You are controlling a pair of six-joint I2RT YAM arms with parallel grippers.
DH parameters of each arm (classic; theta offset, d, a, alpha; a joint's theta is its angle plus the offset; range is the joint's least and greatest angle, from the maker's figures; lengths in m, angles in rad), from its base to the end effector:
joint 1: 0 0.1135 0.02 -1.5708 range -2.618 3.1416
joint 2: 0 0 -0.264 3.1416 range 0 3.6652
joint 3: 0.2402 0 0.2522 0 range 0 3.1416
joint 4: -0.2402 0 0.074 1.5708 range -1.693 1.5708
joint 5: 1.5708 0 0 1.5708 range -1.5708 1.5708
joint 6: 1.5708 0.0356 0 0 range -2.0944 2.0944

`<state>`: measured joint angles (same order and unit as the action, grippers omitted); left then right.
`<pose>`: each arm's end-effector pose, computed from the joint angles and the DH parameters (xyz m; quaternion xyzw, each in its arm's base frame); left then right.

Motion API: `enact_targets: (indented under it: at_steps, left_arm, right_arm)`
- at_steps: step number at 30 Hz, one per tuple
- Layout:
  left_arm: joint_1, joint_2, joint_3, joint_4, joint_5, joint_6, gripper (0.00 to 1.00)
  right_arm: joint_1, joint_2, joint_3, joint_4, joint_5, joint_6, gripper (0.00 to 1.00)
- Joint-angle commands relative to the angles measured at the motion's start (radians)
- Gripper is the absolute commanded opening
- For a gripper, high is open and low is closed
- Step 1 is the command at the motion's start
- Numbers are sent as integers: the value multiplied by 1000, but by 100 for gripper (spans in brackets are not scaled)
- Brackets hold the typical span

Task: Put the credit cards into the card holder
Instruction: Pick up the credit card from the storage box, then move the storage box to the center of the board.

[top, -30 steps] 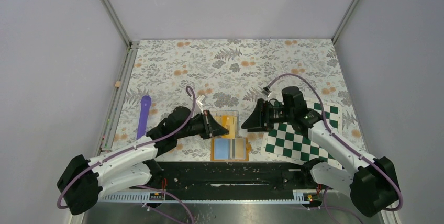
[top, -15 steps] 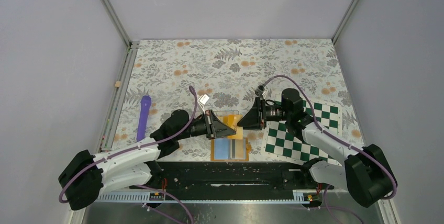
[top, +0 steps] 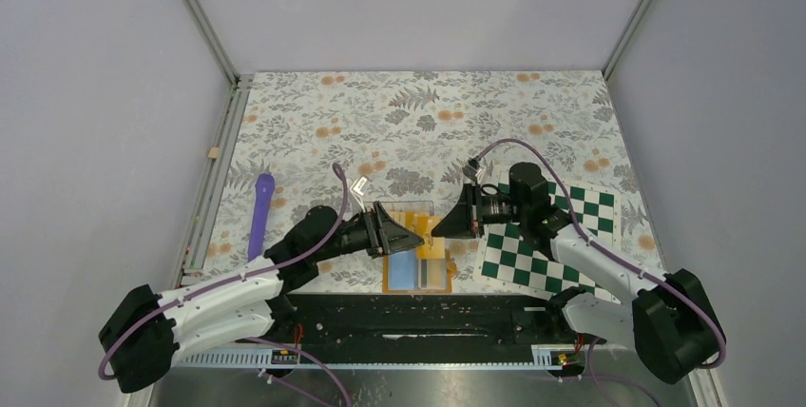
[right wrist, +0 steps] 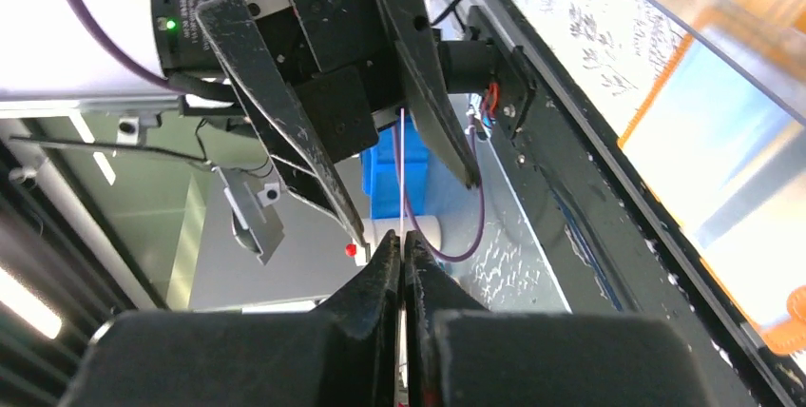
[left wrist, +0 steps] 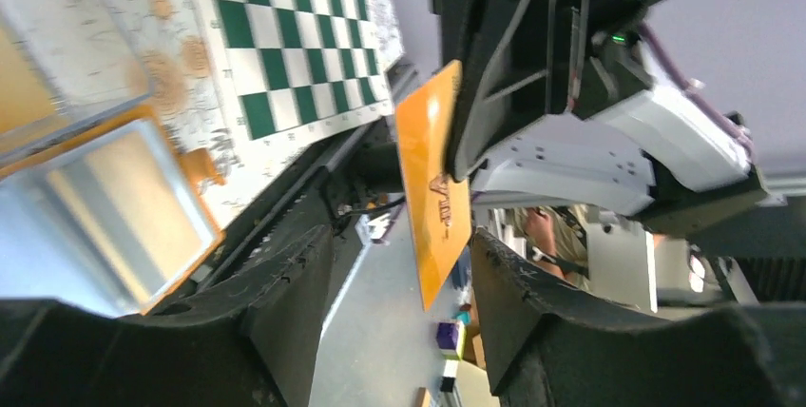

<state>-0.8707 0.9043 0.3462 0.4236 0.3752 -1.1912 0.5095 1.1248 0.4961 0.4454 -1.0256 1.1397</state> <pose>0.1205 -0.1633 0.2278 0.0031 0.7499 -0.6267 0.2118 0.1863 0.1390 0.2393 -0.0906 0.7342 0.6652 0.1013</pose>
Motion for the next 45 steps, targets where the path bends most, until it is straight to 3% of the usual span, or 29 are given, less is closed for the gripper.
enact_targets:
  at_steps: [1,5,9,12,20,28,34,45]
  left_arm:
    - [-1,-51,6,-215,-129,54,55]
    - [-2,-13,88,-532,-236,121,50]
    - [-11,98,199,-765,-352,192,44]
    - [-35,201,289,-838,-416,243,42]
    - [-86,493,490,-913,-543,308,40]
    - [-83,686,656,-995,-658,322,40]
    - [-38,829,799,-1030,-669,375,41]
    - [100,1010,1032,-989,-539,515,45]
  right_arm:
    - [6,-65,88,-394,123,-269,0]
    - [-20,-94,121,-645,260,-385,0]
    - [-67,-116,95,-681,298,-396,0]
    - [-83,-112,80,-681,297,-392,0]
    - [-91,-100,68,-681,290,-399,0]
    - [-95,-92,61,-691,279,-412,0]
    - [-95,-84,57,-723,284,-451,0]
    - [-95,-66,38,-771,299,-514,0]
